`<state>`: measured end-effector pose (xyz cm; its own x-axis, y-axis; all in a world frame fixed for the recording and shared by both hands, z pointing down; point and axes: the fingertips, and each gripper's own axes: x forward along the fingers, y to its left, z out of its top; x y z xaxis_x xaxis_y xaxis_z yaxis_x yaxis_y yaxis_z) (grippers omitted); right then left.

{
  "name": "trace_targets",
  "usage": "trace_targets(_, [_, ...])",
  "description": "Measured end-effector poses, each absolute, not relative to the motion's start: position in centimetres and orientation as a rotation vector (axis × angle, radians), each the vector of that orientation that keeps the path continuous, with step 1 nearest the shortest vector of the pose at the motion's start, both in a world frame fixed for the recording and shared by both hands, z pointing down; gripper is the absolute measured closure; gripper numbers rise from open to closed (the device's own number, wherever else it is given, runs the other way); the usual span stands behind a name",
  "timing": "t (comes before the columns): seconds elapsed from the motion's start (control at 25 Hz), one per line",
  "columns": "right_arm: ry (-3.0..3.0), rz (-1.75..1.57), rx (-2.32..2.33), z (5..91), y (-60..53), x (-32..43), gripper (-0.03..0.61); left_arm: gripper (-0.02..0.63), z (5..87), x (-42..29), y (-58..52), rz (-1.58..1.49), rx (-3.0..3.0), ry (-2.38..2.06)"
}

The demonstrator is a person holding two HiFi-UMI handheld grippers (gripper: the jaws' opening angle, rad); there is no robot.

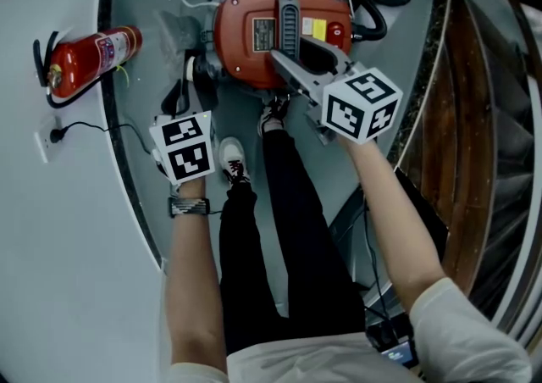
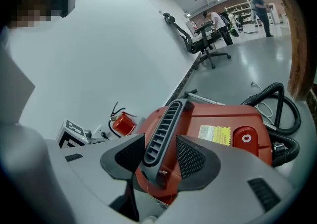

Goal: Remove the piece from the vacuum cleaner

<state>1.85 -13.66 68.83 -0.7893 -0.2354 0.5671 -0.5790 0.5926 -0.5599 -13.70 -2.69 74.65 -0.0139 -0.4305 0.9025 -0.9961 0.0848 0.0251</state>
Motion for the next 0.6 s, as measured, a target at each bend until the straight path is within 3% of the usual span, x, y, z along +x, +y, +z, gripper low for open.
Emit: trace_targets(0.6, [-2.394,1.055,0.651,68.79,-13.71,1.93,0.383,0.575,74.65,-14.22,-2.42,0.792,1.389,-1.588])
